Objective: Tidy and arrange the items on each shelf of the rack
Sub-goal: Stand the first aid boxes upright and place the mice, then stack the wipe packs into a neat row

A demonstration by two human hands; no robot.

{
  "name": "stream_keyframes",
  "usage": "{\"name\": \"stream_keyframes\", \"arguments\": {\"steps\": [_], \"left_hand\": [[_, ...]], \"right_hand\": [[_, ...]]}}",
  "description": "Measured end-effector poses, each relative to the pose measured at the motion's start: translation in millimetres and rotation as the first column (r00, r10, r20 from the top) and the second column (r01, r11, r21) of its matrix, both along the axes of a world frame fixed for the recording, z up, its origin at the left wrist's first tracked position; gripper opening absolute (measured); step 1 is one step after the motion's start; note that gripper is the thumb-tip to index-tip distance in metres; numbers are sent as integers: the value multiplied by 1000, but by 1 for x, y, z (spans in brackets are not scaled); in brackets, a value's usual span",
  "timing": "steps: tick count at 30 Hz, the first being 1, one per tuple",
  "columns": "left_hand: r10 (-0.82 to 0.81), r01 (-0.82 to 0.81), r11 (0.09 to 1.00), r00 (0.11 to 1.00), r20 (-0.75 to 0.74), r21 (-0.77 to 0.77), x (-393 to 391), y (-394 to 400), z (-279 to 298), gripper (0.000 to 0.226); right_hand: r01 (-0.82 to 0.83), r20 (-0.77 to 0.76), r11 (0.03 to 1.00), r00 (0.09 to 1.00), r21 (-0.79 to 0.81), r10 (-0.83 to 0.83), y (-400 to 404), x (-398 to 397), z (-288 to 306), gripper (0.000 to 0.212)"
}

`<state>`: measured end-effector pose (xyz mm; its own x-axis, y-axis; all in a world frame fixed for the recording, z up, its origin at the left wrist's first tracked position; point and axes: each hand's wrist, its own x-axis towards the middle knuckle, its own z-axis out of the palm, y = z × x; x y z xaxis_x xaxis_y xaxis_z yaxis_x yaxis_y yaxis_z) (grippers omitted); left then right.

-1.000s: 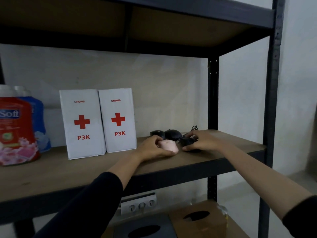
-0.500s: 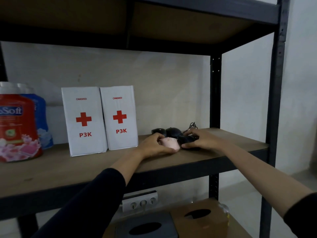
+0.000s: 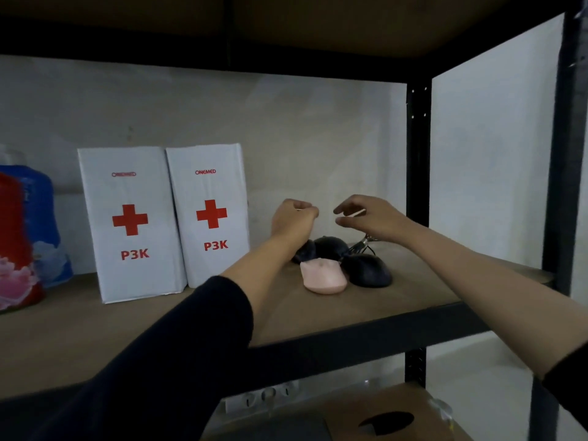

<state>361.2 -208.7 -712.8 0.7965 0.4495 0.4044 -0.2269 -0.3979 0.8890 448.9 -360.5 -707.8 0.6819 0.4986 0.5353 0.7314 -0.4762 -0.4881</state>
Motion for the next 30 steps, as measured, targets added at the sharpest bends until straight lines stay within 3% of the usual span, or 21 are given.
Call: {"name": "stream_keyframes", "arguments": {"steps": [3, 7, 9, 11, 15, 20, 24, 27, 30], "left_hand": [[2, 0, 997, 1000, 29, -80, 27, -4, 2, 14], [89, -82, 980, 996, 27, -180, 58, 2, 18, 24], [79, -89, 970, 995, -53, -225, 63, 2, 41, 9], [72, -103, 963, 989, -127, -251, 62, 3, 61, 12], [55, -94, 940, 991, -126, -329, 49, 4, 98, 10], [28, -131, 913, 965, -262, -385, 29, -7, 125, 13], [6, -166, 905, 925, -379, -392, -24, -5, 157, 12], [-58, -97, 955, 865, -498, -280, -92, -10, 183, 7], [-155, -13, 958, 819, -553, -288, -166, -20, 221, 10]], "right_hand": [[-35, 51, 999, 998, -15, 36, 15, 25, 1, 20], [-51, 30, 986, 998, 157, 46, 39, 57, 5, 14], [-34, -50, 981, 998, 190, 44, 50, 67, 16, 15], [9, -142, 982, 990, 188, 18, 61, 72, 32, 16], [93, -320, 966, 947, 242, -11, 77, 63, 72, 16], [156, -491, 951, 871, 267, -5, 77, 8, 107, 27], [189, -571, 974, 816, 121, -88, 59, -57, 134, 11], [96, -574, 995, 816, 9, -74, 40, -124, 175, 19], [18, -669, 1000, 743, 16, -3, 20, -195, 233, 17]]}}
